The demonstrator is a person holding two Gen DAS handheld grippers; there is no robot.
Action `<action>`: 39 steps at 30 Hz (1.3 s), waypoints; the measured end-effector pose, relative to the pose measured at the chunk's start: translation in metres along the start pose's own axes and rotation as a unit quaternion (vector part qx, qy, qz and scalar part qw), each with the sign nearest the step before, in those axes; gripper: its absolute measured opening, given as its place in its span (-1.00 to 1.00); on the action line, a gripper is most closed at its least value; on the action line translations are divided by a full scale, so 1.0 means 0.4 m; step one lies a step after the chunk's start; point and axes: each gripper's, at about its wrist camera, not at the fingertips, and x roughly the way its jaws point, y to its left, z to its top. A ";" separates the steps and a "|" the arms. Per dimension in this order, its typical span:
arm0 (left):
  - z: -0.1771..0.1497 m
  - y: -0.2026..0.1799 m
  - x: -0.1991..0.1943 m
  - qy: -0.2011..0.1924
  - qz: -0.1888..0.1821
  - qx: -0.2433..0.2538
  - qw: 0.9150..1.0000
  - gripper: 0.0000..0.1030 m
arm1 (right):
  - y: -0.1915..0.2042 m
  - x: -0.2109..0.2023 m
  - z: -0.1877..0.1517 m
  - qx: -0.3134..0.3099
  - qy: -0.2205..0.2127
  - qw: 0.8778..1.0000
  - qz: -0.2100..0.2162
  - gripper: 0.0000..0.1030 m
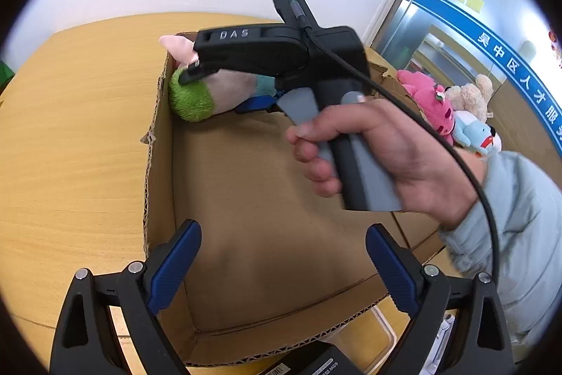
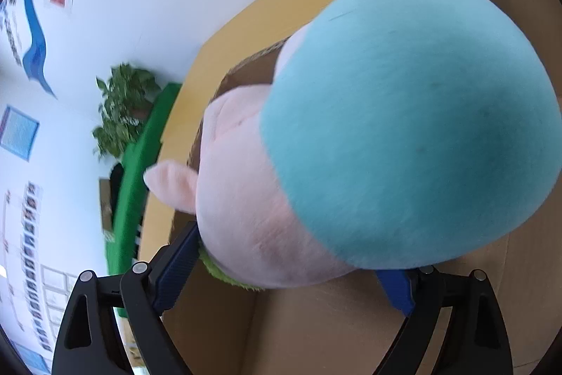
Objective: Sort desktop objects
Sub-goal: 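Lower the pig plush into the box and open both tools, then move both tools to the black charger box and clamp it between them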
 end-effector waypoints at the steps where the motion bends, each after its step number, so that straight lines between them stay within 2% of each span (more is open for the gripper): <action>1: -0.003 -0.002 -0.001 0.001 0.003 0.002 1.000 0.85 | 0.022 0.012 -0.008 -0.015 0.011 1.000 -0.012 0.79; 3: -0.001 -0.002 -0.001 0.006 0.002 -0.001 1.000 0.85 | 0.037 -0.010 -0.020 -0.032 0.030 0.998 -0.046 0.78; 5: 0.004 0.002 -0.006 0.009 -0.004 -0.018 1.000 0.85 | 0.077 -0.018 -0.034 -0.050 0.030 0.996 -0.071 0.79; 7: 0.007 0.013 -0.023 0.003 -0.013 -0.044 0.999 0.85 | 0.092 -0.095 -0.064 -0.070 0.022 0.993 -0.091 0.82; 8: 0.007 0.013 -0.039 -0.006 -0.005 -0.050 0.999 0.85 | 0.084 -0.156 -0.087 -0.079 0.015 0.993 -0.091 0.85; 10: 0.005 -0.003 -0.086 -0.034 0.020 -0.043 0.998 0.85 | 0.084 -0.276 -0.129 -0.099 -0.001 0.991 -0.094 1.00; 15: -0.015 -0.093 -0.265 -0.122 0.064 0.002 0.990 0.85 | 0.053 -0.621 -0.313 -0.172 -0.066 0.977 -0.110 0.99; 19: -0.050 -0.175 -0.409 -0.180 0.077 0.027 0.980 0.86 | 0.035 -0.808 -0.469 -0.205 -0.118 0.959 -0.158 0.99; 21: -0.069 -0.208 -0.446 -0.195 0.081 0.039 0.977 0.91 | 0.025 -0.877 -0.554 -0.217 -0.135 0.950 -0.182 0.99; 24: -0.094 -0.242 -0.438 -0.189 0.097 0.061 0.975 0.95 | 0.027 -0.925 -0.650 -0.238 -0.150 0.937 -0.207 0.99; 26: -0.105 -0.239 -0.401 -0.173 0.094 0.059 0.979 0.95 | 0.016 -0.931 -0.699 -0.252 -0.156 0.931 -0.213 1.00; 28: -0.103 -0.212 -0.357 -0.155 0.081 0.038 0.984 0.95 | -0.005 -0.922 -0.723 -0.247 -0.153 0.934 -0.210 1.00; 32: -0.101 -0.159 -0.238 -0.104 0.071 0.011 0.992 0.95 | -0.055 -0.855 -0.710 -0.204 -0.146 0.948 -0.193 1.00; 36: -0.094 -0.089 -0.114 -0.046 0.055 -0.033 0.997 0.94 | -0.076 -0.761 -0.686 -0.205 -0.138 0.951 -0.187 0.99; 39: -0.088 -0.081 -0.086 -0.041 0.053 -0.030 0.997 0.93 | -0.085 -0.685 -0.663 -0.219 -0.125 0.950 -0.187 0.99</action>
